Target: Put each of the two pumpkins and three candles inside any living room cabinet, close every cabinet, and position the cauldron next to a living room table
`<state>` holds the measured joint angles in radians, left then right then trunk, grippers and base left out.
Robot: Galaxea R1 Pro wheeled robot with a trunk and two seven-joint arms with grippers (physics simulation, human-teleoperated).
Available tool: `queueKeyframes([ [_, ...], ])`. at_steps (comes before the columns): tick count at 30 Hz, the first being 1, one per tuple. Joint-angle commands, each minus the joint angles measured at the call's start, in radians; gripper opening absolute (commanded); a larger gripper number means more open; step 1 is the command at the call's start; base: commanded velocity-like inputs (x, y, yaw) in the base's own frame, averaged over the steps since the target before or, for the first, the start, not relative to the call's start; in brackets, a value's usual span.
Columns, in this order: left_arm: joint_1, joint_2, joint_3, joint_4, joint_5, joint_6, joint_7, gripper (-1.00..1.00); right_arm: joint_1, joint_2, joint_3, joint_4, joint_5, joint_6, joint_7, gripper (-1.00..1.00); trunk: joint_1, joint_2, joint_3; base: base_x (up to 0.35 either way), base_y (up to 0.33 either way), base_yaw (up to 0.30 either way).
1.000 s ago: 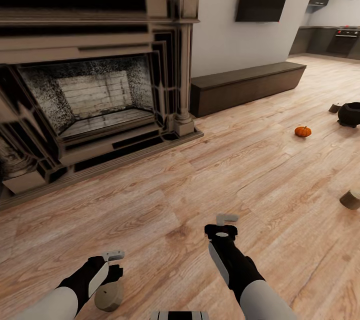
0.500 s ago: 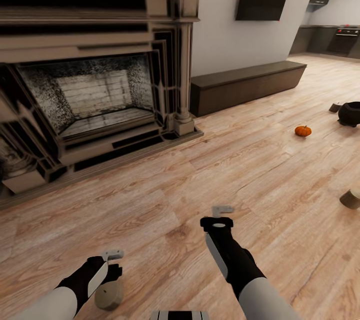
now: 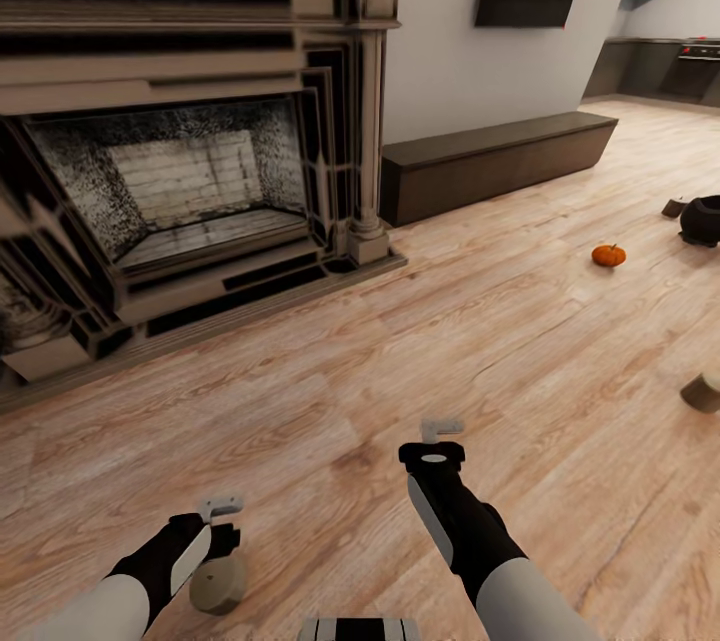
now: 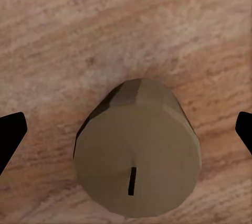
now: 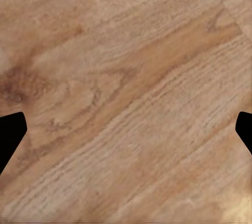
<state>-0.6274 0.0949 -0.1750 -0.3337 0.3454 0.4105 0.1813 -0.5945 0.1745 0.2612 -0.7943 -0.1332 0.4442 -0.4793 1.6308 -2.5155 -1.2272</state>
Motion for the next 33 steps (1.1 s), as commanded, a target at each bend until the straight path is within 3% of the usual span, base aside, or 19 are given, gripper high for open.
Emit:
queueKeyframes([
  [1,0.000,0.001,-0.008,-0.002,0.011,0.002,0.006,1.00,-0.001,0.000,0.003,0.000,-0.009,0.002,-0.009,1.00,0.000,-0.001,-0.005,0.000,0.000,0.000],
  [18,0.000,-0.003,-0.015,-0.001,0.009,-0.005,-0.003,1.00,-0.001,0.000,0.021,0.001,-0.010,0.002,-0.010,1.00,0.001,-0.001,-0.009,0.000,0.000,0.000],
  [26,0.000,-0.004,-0.015,-0.001,0.006,-0.005,-0.003,1.00,-0.001,0.000,0.022,0.001,-0.010,0.002,-0.010,1.00,0.004,-0.003,-0.040,0.000,0.000,0.000],
  [33,0.000,-0.006,-0.015,-0.001,-0.002,-0.005,-0.003,1.00,-0.001,0.000,0.023,0.001,-0.010,0.002,-0.010,1.00,0.004,-0.003,-0.040,0.000,0.000,0.000],
])
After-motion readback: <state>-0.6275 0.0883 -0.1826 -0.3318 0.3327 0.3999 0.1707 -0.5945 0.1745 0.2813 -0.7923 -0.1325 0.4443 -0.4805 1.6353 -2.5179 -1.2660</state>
